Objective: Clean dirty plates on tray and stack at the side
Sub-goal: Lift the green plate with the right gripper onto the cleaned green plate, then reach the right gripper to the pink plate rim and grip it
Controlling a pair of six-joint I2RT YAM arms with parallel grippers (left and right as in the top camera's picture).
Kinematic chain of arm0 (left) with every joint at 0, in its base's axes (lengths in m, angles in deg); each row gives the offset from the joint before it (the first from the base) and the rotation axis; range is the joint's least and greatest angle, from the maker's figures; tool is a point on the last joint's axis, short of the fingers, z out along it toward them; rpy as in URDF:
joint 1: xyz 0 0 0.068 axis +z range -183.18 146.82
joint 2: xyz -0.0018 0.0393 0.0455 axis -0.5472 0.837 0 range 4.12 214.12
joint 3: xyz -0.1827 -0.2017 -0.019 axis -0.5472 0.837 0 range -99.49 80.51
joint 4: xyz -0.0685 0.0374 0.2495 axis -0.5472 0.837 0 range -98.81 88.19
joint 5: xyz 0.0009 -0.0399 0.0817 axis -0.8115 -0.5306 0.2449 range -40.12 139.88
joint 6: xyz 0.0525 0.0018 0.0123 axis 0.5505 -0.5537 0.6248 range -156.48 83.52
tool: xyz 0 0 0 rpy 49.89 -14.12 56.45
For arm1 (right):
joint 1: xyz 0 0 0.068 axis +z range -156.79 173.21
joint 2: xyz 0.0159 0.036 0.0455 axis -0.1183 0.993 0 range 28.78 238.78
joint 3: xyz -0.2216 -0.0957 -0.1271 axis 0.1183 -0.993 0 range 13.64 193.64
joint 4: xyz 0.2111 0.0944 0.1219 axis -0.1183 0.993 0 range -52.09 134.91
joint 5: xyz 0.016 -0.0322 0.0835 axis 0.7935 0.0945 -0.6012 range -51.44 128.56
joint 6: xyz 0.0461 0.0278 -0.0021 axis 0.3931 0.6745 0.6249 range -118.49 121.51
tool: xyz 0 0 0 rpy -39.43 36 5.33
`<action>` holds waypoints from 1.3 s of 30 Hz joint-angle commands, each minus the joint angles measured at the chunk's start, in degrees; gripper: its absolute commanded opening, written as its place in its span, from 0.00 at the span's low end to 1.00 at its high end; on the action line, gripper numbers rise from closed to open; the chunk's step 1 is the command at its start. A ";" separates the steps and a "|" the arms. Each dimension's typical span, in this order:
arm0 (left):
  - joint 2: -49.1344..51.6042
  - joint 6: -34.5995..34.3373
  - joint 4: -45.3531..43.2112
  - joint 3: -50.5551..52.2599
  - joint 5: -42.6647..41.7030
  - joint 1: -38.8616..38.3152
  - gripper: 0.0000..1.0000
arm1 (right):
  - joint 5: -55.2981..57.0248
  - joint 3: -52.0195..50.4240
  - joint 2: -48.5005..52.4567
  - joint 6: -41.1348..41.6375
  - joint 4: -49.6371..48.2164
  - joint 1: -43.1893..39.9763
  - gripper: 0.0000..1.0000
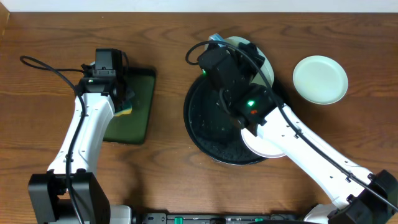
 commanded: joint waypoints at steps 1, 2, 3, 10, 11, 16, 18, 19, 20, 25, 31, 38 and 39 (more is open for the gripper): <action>-0.33 -0.74 0.22 0.20 0.13 0.17 0.07 | -17.27 -0.33 0.04 15.91 4.15 -5.68 0.01; -0.33 -0.72 0.35 0.20 0.13 0.17 0.07 | -25.29 -0.87 0.46 18.32 4.68 -8.33 0.01; -0.33 -0.74 0.42 0.20 0.13 0.17 0.07 | -32.65 -1.64 1.09 20.48 4.59 -11.26 0.01; -0.33 -0.74 0.79 0.20 0.13 0.17 0.07 | -59.74 -2.62 6.01 37.77 5.92 -33.53 0.01; -0.33 -0.74 0.79 0.20 0.13 0.17 0.07 | -63.43 -2.62 6.40 40.13 5.84 -37.57 0.01; -0.33 -0.76 0.79 0.20 0.11 0.17 0.07 | -78.73 -2.64 7.56 43.17 4.70 -53.51 0.01; -0.33 -0.79 0.76 0.20 0.09 0.17 0.07 | -78.77 -2.67 8.17 44.76 4.72 -58.42 0.01; -0.33 -0.79 0.76 0.20 0.09 0.17 0.07 | -78.51 -2.67 8.59 45.48 4.72 -60.43 0.01; -0.33 -0.79 0.76 0.20 0.09 0.17 0.07 | -78.47 -2.67 9.20 46.45 4.63 -62.58 0.01; -0.28 -0.79 0.55 0.20 0.09 0.17 0.07 | -76.46 -2.67 13.46 48.83 2.91 -67.45 0.01; -0.28 -0.76 0.55 0.20 0.09 0.17 0.07 | -73.68 -2.67 19.41 51.19 -0.90 -67.78 0.19; -0.28 -0.76 0.48 0.20 0.11 0.17 0.07 | -75.67 -2.64 18.21 51.19 -0.57 -67.65 0.51; -0.28 -0.76 0.48 0.20 0.11 0.17 0.08 | -76.00 -2.64 17.14 51.19 -0.26 -67.65 0.51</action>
